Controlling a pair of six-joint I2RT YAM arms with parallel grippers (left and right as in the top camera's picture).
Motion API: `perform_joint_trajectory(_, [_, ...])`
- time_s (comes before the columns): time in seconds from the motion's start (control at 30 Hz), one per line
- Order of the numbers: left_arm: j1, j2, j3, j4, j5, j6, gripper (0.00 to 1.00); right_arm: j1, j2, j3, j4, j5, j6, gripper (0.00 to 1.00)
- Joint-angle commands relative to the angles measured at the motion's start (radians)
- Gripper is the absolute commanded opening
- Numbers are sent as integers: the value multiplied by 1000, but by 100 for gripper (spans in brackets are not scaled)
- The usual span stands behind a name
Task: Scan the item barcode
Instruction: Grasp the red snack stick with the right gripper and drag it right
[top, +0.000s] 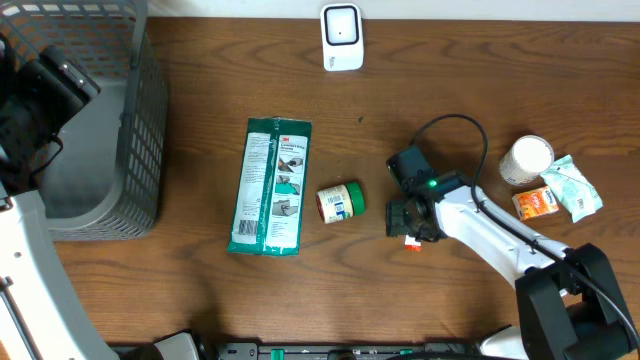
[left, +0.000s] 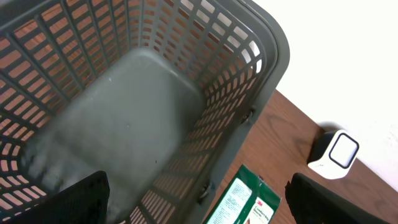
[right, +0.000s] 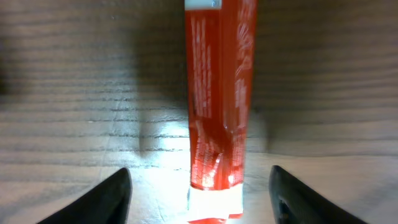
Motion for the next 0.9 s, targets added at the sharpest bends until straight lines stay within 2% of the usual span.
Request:
perform_joint_trajectory(0.0, [3, 1, 2, 0, -2, -9, 88, 2, -12, -77, 65, -37, 24, 58])
perform_joint_trajectory(0.1, [3, 1, 2, 0, -2, -9, 88, 2, -12, -102, 95, -38, 34, 54])
perform_joint_trajectory(0.13, [3, 1, 2, 0, -2, -9, 88, 0, -12, -101, 96, -38, 35, 49])
perform_joint_trajectory(0.2, [3, 1, 2, 0, -2, -9, 88, 0, -12, -97, 96, -39, 35, 25])
perform_joint_trajectory(0.23, [3, 1, 2, 0, -2, -9, 88, 0, -12, -89, 94, -46, 30, 6])
perform_joint_trajectory(0.27, [3, 1, 2, 0, -2, -9, 88, -2, -13, -76, 93, -66, 10, 1])
perform_joint_trajectory(0.47, [3, 1, 2, 0, -2, -9, 88, -35, -46, 41, 46, -318, -93, 1])
perform_joint_trajectory(0.57, [3, 1, 2, 0, -2, -9, 88, -91, -82, 64, 64, -522, -119, 1])
perform_joint_trajectory(0.7, [3, 1, 2, 0, -2, -9, 88, -163, -82, 42, 103, -643, -135, 1])
perform_joint_trajectory(0.87, [3, 1, 2, 0, -2, -9, 88, -239, -80, -72, 257, -808, -141, 1])
